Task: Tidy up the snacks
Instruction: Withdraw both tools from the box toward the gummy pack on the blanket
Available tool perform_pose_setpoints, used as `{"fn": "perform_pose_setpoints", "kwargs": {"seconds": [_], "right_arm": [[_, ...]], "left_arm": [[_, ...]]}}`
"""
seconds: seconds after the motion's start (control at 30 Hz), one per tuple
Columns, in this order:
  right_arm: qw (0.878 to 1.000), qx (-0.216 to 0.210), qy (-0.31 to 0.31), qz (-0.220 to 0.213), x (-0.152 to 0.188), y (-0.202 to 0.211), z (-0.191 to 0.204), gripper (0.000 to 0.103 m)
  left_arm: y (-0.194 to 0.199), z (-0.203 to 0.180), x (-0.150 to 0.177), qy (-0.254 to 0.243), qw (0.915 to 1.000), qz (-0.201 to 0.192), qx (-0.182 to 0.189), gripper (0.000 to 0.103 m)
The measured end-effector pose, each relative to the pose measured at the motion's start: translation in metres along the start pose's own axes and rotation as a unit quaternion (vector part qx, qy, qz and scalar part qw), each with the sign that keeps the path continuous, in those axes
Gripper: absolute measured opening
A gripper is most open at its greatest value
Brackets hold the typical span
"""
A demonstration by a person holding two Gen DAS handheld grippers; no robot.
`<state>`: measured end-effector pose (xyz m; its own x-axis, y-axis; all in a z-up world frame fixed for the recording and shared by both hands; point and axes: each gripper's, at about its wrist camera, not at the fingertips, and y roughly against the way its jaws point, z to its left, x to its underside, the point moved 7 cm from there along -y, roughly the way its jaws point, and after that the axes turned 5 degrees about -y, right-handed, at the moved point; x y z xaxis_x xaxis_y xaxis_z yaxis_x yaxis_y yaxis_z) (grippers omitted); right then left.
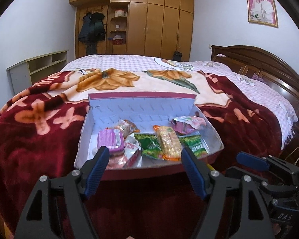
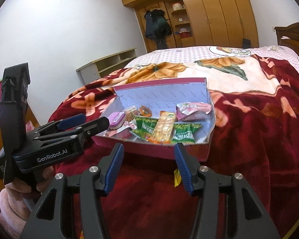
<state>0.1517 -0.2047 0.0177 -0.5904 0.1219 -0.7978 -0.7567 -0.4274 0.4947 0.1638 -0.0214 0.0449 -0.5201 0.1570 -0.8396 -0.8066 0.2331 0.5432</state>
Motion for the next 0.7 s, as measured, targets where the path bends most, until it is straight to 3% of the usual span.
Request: {"fn": "perform_pose_setpoints", "kwargs": {"seconds": [0.37, 0.7], "right_arm": [[1.0, 0.003, -0.014, 0.007, 0.028, 0.021, 0.009, 0.058], [0.999, 0.016, -0.025, 0.02, 0.045, 0.028, 0.002, 0.058]], "left_arm": [[0.026, 0.001, 0.04, -0.003, 0.9996, 0.028, 0.003, 0.078], [0.049, -0.015, 0.076, -0.014, 0.9977, 0.054, 0.038, 0.078]]}}
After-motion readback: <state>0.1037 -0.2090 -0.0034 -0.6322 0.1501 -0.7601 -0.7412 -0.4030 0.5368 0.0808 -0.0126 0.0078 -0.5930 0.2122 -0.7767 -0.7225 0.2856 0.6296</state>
